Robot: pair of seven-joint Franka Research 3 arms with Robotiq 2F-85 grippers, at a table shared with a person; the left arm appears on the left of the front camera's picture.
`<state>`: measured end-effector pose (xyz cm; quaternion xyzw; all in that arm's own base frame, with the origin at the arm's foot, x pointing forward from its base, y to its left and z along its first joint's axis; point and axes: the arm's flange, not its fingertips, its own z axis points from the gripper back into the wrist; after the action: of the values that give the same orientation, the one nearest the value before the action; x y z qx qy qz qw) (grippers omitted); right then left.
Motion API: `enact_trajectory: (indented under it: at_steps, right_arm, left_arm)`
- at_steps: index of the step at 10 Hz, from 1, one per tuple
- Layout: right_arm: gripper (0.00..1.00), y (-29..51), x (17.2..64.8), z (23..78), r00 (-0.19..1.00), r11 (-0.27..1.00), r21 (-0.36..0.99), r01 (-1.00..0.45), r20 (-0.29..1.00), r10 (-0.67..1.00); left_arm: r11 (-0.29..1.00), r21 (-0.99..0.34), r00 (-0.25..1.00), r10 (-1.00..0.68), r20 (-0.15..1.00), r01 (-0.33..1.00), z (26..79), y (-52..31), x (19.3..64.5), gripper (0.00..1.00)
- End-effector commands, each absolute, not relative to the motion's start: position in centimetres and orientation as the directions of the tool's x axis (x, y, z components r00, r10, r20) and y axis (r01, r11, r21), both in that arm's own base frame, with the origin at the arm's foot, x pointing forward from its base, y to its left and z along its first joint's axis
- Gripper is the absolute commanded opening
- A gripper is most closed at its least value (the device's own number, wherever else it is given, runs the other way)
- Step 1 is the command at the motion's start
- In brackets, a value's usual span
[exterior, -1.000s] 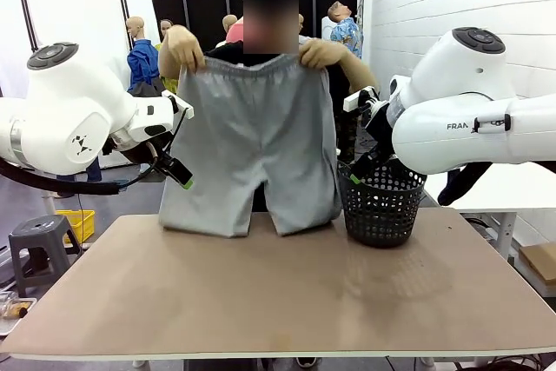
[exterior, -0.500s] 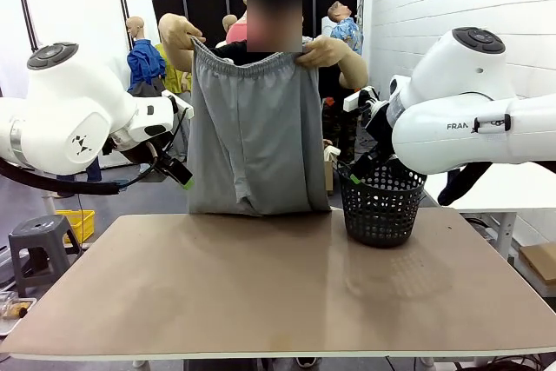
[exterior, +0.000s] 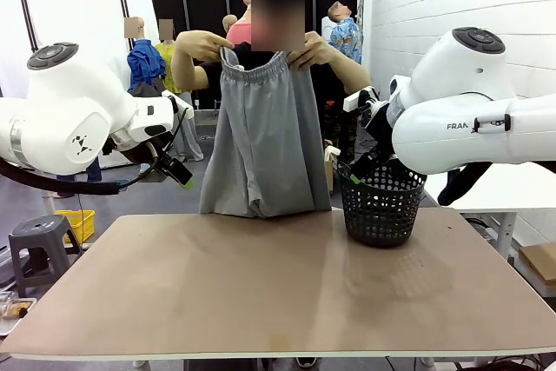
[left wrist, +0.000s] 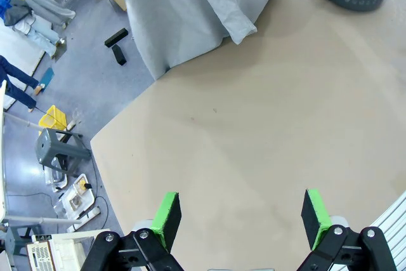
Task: Fold the training pants.
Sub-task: Grab both ends of the Training pants handed by a person.
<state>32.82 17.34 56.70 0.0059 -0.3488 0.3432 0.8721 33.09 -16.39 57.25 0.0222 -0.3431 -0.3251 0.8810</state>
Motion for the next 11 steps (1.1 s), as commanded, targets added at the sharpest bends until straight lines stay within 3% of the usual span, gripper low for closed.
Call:
enact_trajectory:
  at_steps: [1, 11]
  right_arm:
    - [1.0, 17.43, 32.93, 56.57, 0.523, 0.762, -0.228, -0.606, 0.608, 0.598]
    - [1.0, 17.43, 32.93, 56.57, 0.523, 0.762, -0.228, -0.606, 0.608, 0.598]
  left_arm:
    - [0.789, 0.266, 0.551, -0.587, 0.593, 0.554, 57.46, -16.37, 33.04, 1.0]
    - [0.789, 0.266, 0.551, -0.587, 0.593, 0.554, 57.46, -16.37, 33.04, 1.0]
